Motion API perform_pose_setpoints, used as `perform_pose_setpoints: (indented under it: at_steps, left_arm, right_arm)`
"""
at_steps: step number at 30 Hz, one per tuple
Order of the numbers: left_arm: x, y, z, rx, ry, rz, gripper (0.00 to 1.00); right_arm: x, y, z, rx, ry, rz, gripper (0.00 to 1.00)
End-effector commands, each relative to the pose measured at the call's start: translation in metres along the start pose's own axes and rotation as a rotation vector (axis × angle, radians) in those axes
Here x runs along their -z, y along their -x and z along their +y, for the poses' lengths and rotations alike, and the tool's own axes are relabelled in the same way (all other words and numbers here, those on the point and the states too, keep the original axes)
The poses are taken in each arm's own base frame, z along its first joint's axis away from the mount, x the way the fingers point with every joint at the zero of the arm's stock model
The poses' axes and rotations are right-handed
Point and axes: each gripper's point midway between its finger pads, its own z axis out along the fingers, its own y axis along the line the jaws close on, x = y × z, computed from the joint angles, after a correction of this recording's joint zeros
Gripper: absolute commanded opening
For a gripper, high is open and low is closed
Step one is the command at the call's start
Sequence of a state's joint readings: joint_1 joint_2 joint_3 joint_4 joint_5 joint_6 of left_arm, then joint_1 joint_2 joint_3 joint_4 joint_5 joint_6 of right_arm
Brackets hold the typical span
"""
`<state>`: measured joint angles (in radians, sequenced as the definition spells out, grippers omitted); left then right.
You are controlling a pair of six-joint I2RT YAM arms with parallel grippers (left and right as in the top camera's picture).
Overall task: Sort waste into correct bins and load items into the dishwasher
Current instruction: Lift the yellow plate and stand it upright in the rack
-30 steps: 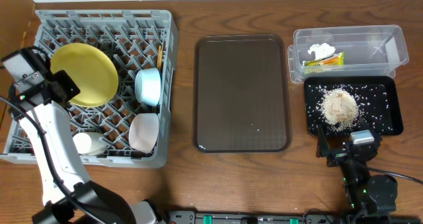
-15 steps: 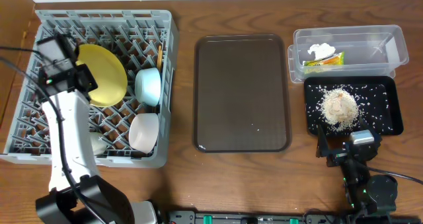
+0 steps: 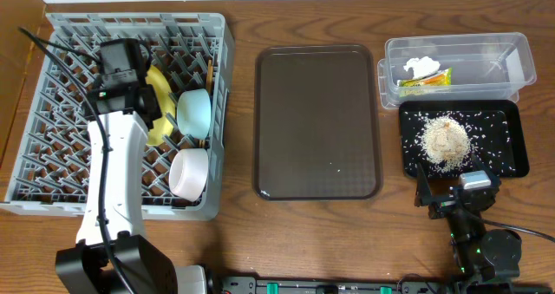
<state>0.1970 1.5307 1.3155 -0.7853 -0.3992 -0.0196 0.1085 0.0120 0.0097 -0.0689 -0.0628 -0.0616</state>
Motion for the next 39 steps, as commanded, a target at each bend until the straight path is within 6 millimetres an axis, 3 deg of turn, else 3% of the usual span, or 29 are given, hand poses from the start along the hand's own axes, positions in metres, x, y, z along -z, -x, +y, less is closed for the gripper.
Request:
perform_pose_setpoints:
  at_steps: [1, 6, 15, 17, 20, 24, 32, 34, 39]
  left_arm:
    - [0.012, -0.010, -0.009, 0.045, -0.036, 0.022, 0.82]
    - [0.057, -0.025, -0.024, 0.075, -0.164, 0.029, 0.84]
    - [0.179, -0.067, -0.084, -0.086, -0.629, -0.082, 0.85]
    - [0.197, -0.077, -0.090, -0.135, -0.677, -0.110, 0.92]
    - [0.221, -0.089, -0.102, -0.202, -0.758, -0.141, 0.93]
    - [0.235, -0.098, -0.111, -0.256, -0.807, -0.159, 0.93]
    - [0.234, -0.102, -0.110, -0.266, -0.800, -0.147, 0.93]
    - [0.241, -0.092, -0.108, -0.242, -0.809, -0.209, 0.94]
    - [0.268, -0.044, -0.092, -0.106, -0.820, -0.494, 0.94]
  right_arm:
    - [0.000, -0.001, -0.001, -0.012, -0.005, 0.001, 0.99]
    - [0.000, -0.001, -0.001, -0.012, -0.005, 0.001, 0.99]
    - [0.000, -0.001, -0.001, -0.012, -0.005, 0.001, 0.99]
    - [0.000, -0.001, -0.001, -0.012, -0.005, 0.001, 0.99]
    - [0.000, -0.001, -0.001, -0.012, -0.005, 0.001, 0.99]
    - [0.000, -0.001, -0.001, -0.012, -0.005, 0.001, 0.99]
    - [0.000, -0.001, -0.001, -0.012, -0.005, 0.001, 0.99]
    - [0.000, -0.001, -0.001, -0.012, -0.005, 0.001, 0.99]
    - [0.000, -0.001, -0.001, -0.012, -0.005, 0.001, 0.99]
